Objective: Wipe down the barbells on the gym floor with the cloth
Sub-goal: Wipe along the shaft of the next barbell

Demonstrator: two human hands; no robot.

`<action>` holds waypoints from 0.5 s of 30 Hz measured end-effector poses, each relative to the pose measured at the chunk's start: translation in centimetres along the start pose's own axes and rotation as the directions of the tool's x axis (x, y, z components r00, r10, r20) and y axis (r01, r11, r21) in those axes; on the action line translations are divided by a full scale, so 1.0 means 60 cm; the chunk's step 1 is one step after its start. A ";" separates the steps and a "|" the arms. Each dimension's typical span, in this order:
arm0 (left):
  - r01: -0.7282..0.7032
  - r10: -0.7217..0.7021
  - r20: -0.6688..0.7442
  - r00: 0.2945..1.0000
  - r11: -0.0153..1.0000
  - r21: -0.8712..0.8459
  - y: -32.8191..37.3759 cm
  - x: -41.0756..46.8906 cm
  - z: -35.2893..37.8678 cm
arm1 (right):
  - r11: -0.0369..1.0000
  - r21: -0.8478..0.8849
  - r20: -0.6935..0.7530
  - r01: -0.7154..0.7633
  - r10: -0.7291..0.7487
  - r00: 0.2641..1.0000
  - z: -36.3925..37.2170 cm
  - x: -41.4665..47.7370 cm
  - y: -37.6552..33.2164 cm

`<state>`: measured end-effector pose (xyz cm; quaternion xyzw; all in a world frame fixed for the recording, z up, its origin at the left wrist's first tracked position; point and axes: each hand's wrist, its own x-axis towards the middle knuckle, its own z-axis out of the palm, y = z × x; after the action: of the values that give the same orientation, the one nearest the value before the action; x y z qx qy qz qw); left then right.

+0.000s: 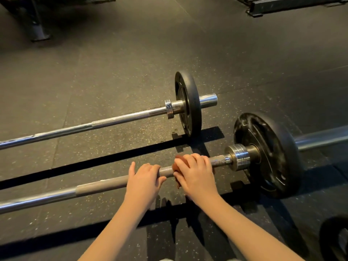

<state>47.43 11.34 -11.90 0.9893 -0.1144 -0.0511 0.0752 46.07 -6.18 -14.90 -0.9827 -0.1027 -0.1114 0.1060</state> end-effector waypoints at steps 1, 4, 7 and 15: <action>-0.010 0.010 0.010 1.000 1.000 0.008 -0.003 0.001 -0.002 | 0.999 -0.027 0.035 0.019 -0.018 0.999 -0.008 0.016 0.002; -0.036 0.036 0.009 0.999 0.999 0.015 -0.006 0.002 -0.005 | 0.996 0.055 0.306 -0.066 0.046 0.951 -0.039 0.079 -0.001; -0.057 0.057 -0.015 0.998 0.998 0.004 -0.003 0.000 -0.004 | 0.989 0.049 0.343 -0.136 0.112 0.933 -0.037 0.087 -0.009; -0.122 0.125 -0.167 0.978 0.992 0.024 -0.022 0.001 0.024 | 0.996 0.054 0.243 -0.068 0.053 0.969 -0.034 0.068 -0.025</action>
<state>47.62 12.43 -13.52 0.9815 -0.1692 0.0382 0.0810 49.19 -4.50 -11.70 -0.9879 -0.0884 0.0155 0.1262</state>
